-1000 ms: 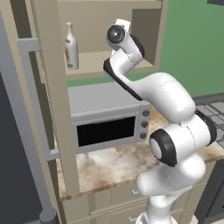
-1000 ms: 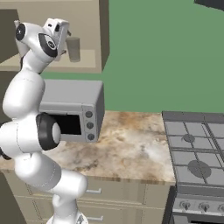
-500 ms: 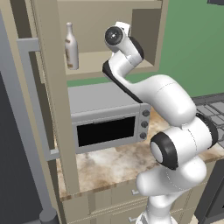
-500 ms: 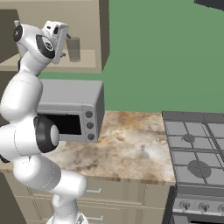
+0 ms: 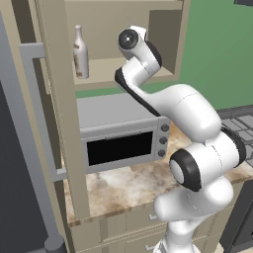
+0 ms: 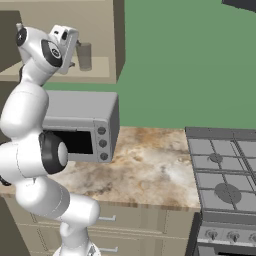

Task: There is a bowl on the dining counter. Grab a lemon wedge from the fridge and place it in the bowl. Then get the liquor bottle and glass cup from the cabinet and place them next to the bowl.

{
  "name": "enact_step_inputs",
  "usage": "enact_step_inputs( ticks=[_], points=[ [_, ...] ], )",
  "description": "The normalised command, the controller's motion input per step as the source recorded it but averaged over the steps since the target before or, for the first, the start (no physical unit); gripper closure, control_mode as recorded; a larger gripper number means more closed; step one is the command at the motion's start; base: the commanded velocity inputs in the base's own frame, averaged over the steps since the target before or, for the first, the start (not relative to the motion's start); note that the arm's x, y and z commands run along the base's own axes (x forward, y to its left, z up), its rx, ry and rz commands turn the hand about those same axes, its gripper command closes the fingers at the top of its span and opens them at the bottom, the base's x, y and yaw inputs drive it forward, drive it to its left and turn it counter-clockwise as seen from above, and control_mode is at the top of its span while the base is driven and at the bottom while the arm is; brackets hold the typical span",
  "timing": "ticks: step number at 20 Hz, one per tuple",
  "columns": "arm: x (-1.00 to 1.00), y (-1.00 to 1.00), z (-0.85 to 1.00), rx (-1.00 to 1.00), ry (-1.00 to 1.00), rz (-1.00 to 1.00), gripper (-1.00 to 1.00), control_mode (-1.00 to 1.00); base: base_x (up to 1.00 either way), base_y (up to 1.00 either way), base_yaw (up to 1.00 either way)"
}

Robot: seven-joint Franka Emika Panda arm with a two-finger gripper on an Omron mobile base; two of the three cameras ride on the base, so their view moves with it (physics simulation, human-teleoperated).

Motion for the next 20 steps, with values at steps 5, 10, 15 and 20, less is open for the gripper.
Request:
enact_step_inputs(
  ticks=[5,10,15,20],
  points=[
    [0.00,0.00,-0.11,0.00,0.06,0.00,-1.00,-1.00,0.00,0.00,0.00],
    [0.09,0.00,-0.02,0.00,0.00,0.00,-1.00,-1.00,0.00,0.00,0.00],
    [0.17,0.00,0.00,0.00,-0.03,0.00,-1.00,-1.00,0.00,0.00,0.00],
    [0.03,0.00,0.06,0.00,-0.06,0.00,-1.00,-1.00,0.00,0.00,0.00]
  ],
)
